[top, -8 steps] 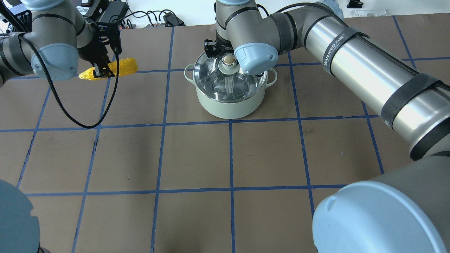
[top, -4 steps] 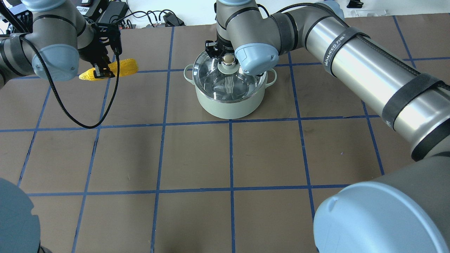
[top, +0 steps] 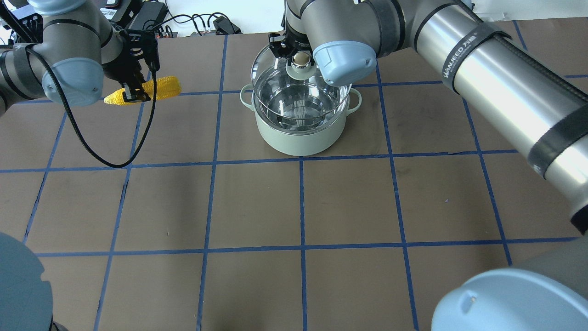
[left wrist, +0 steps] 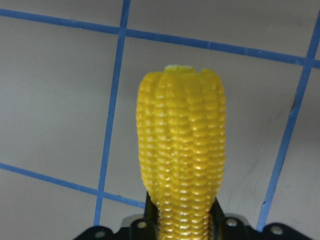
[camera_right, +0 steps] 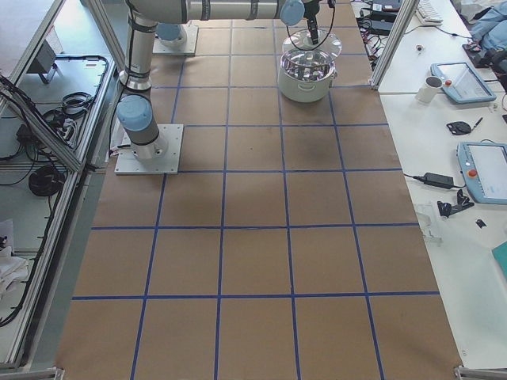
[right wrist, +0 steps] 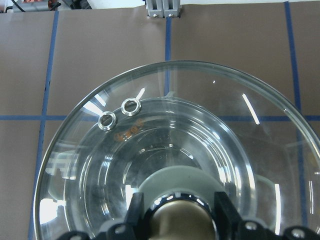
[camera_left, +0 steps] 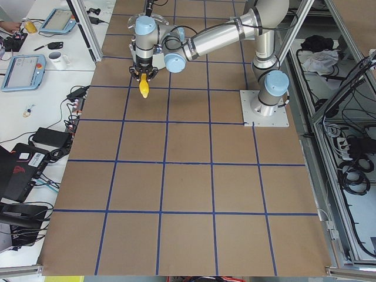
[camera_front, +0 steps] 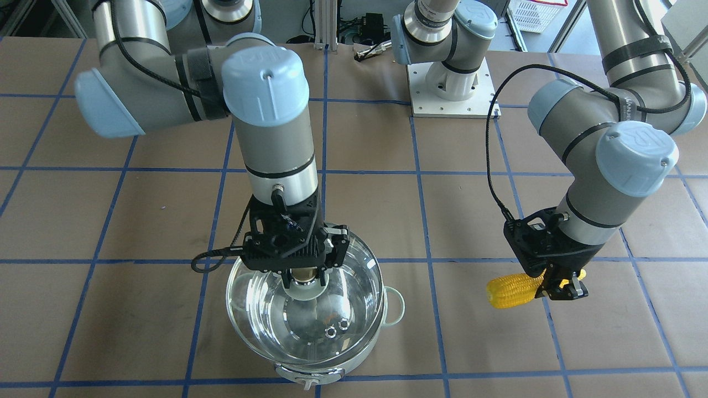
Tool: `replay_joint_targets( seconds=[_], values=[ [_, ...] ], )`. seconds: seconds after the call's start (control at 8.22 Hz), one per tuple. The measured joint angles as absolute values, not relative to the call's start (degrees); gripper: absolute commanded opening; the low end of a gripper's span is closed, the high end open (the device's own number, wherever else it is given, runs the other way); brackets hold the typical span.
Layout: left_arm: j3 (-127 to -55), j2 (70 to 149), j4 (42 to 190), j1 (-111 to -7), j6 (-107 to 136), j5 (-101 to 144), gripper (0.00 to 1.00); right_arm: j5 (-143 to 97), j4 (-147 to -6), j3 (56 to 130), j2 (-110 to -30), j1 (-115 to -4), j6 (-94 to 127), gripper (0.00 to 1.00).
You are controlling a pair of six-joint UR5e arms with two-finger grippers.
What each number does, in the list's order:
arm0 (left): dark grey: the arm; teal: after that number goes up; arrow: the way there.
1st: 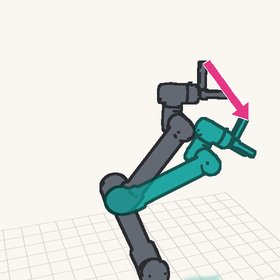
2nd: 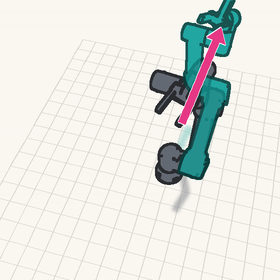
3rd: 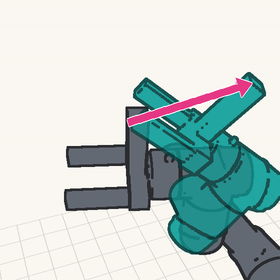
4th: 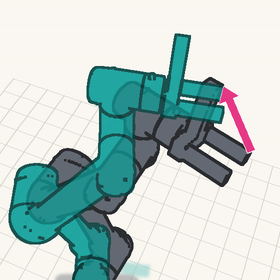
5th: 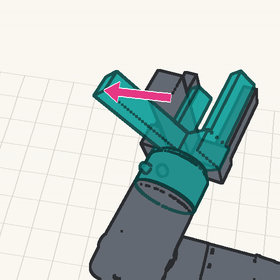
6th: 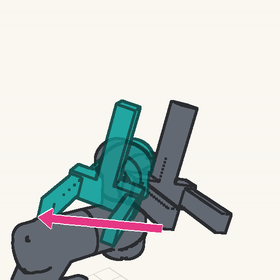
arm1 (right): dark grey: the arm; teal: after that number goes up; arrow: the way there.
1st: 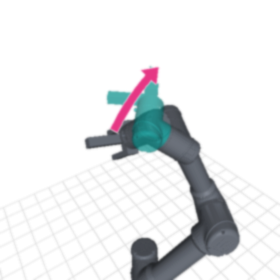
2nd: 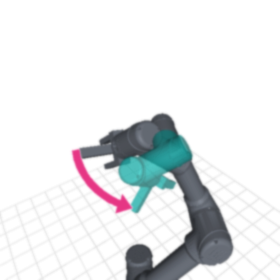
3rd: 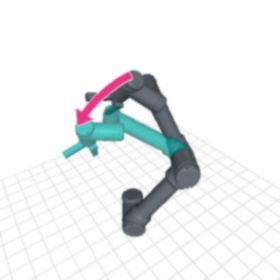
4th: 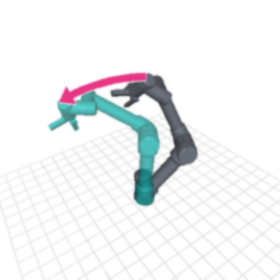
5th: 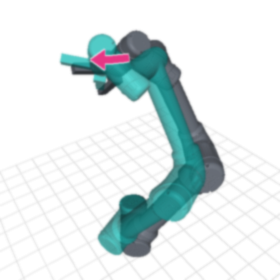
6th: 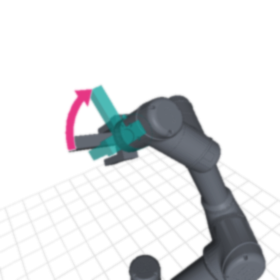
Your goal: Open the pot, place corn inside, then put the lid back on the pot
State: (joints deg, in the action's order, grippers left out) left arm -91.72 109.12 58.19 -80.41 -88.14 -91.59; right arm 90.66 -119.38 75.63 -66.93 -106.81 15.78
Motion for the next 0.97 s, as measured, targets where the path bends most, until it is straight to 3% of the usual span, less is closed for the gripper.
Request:
replay_joint_targets(
  seconds=[0.61,0.97],
  values=[
    [-91.22,107.59,49.96,-95.53,-71.44,-92.14,0.0,86.61,-98.44,79.19,-84.21,-94.63,6.09,0.4],
    [-89.62,108.6,45.53,-104.05,-65.19,-92.05,0.0,86.75,-92.51,80.66,-88.47,-93.17,5.06,0.4]
  ],
)
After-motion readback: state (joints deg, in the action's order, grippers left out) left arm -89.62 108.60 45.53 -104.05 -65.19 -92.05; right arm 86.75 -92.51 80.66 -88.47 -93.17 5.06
